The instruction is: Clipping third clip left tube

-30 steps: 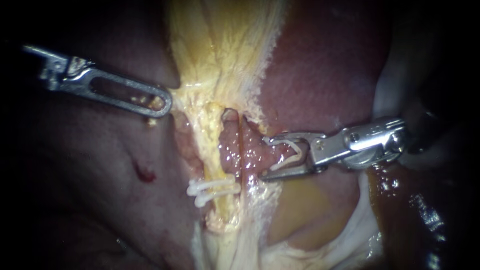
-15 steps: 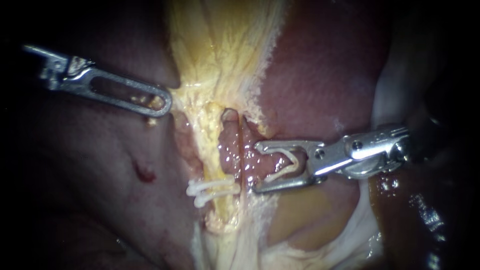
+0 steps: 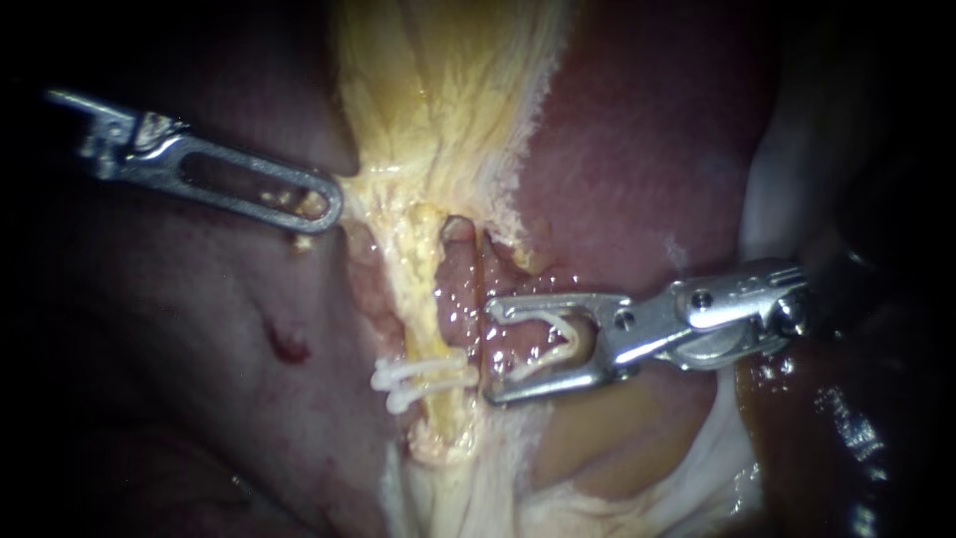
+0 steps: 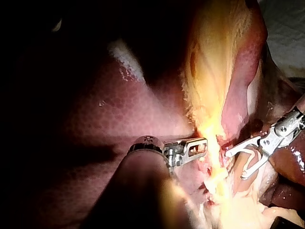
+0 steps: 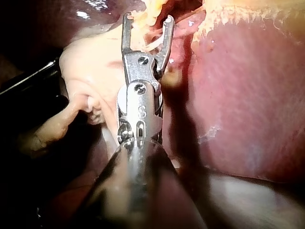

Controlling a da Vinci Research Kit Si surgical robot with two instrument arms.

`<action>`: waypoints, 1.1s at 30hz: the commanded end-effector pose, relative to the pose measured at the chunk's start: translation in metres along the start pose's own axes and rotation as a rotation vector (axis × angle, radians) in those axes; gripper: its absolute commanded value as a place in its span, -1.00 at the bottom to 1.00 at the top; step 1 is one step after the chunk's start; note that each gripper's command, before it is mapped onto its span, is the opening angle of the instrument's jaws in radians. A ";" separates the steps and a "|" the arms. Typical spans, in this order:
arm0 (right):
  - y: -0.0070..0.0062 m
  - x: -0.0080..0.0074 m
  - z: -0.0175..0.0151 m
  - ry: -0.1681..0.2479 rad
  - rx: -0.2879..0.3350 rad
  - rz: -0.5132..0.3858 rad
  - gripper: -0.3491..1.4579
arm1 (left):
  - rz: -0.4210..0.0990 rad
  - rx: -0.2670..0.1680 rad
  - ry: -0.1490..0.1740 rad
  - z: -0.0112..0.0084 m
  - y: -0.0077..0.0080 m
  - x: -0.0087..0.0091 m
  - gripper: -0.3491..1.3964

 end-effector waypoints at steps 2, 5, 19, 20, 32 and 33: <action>0.0002 -0.0001 0.0004 -0.001 0.001 0.003 -0.08 | 0.000 0.000 0.000 0.0000 0.0000 0.0000 -1.00; 0.0005 -0.0003 0.0009 -0.001 -0.002 0.008 -0.08 | 0.000 0.000 0.000 0.0000 0.0000 0.0000 -1.00; 0.0035 -0.0030 0.0021 -0.003 -0.010 0.095 -0.08 | 0.000 -0.001 -0.001 0.0001 0.0000 0.0001 -1.00; 0.0036 -0.0031 0.0020 -0.003 -0.010 0.095 -0.08 | 0.000 -0.001 -0.001 0.0002 0.0000 0.0001 -1.00; 0.0044 -0.0035 0.0021 0.022 0.009 0.139 -0.07 | 0.001 0.000 0.000 0.0003 0.0000 0.0002 -1.00; 0.0045 -0.0035 0.0022 0.025 0.012 0.143 -0.07 | 0.001 0.000 0.000 0.0003 0.0000 0.0002 -1.00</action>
